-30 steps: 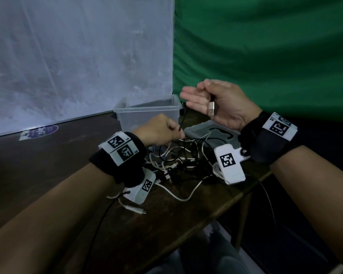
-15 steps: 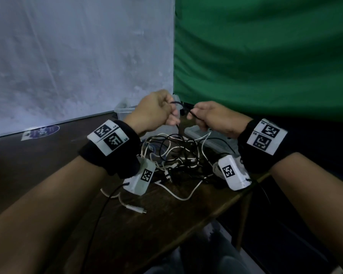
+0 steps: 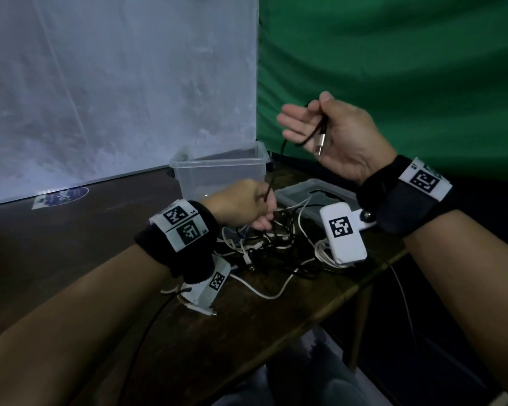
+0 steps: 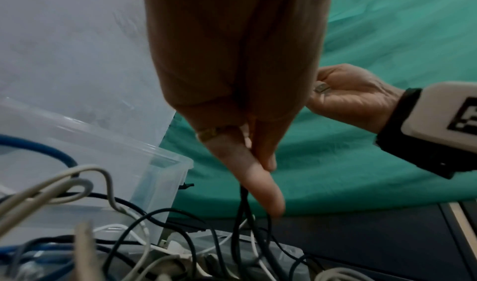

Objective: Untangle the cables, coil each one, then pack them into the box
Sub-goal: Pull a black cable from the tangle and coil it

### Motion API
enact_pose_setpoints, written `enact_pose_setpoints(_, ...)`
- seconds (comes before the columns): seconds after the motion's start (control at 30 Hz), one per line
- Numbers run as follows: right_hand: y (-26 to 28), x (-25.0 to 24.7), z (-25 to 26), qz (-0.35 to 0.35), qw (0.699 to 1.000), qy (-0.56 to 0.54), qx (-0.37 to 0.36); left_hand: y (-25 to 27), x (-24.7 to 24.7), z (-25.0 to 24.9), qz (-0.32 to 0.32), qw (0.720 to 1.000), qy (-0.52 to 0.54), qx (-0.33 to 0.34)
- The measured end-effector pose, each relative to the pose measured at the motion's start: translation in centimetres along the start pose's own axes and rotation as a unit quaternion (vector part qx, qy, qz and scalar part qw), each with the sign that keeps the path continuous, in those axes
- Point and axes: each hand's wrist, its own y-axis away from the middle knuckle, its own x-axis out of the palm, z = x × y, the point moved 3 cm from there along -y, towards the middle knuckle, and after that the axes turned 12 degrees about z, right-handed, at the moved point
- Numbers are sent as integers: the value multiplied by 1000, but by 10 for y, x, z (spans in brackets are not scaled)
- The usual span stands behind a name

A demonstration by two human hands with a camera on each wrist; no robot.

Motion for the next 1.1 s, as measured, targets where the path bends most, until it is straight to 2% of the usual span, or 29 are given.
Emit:
enact_pose_setpoints(0.1,-5,-14,5,-64,994,80,-33,5,8,2,101,995,-6,-23)
enact_pose_setpoints(0.2,-7,-27,0,-92,957,269,-57,12,7,-4,146,988,19,-35)
enact_pose_setpoints(0.3,-3,-29,-12,-64,874,481,9,17,-4,-18,109,993,36,-9)
enact_pose_setpoints(0.33,-2,-30,-16,-51,855,514,46,18,-10,-23,80,997,19,9)
enact_pose_setpoints(0.37,-1,-31,-21,-38,850,520,80,19,-15,-28,45,999,-7,28)
enact_pose_setpoints(0.43,0,-31,-30,-10,857,500,127,20,-25,-37,-23,997,-48,61)
enact_pose_setpoints(0.5,1,-27,-32,7,865,482,137,19,-34,-41,-82,992,-58,76)
enact_pose_setpoints(0.6,5,-18,-31,38,902,409,134,16,-43,-41,-166,980,-69,80)
enact_pose_setpoints(0.63,8,-15,-32,57,906,395,143,14,-45,-41,-187,975,-85,81)
enact_pose_setpoints(0.7,12,-10,-33,97,895,406,159,12,-44,-41,-211,967,-112,83)
enact_pose_setpoints(0.77,15,-8,-32,122,897,392,165,9,-40,-38,-209,967,-129,72)
enact_pose_setpoints(0.83,16,-9,-29,115,928,314,167,4,-33,-31,-170,977,-113,62)
enact_pose_setpoints(0.93,12,-11,-25,75,965,205,148,0,-18,-28,-91,993,-53,56)
enact_pose_setpoints(1.1,7,-15,-17,-18,989,93,112,0,-8,-28,-24,997,2,67)
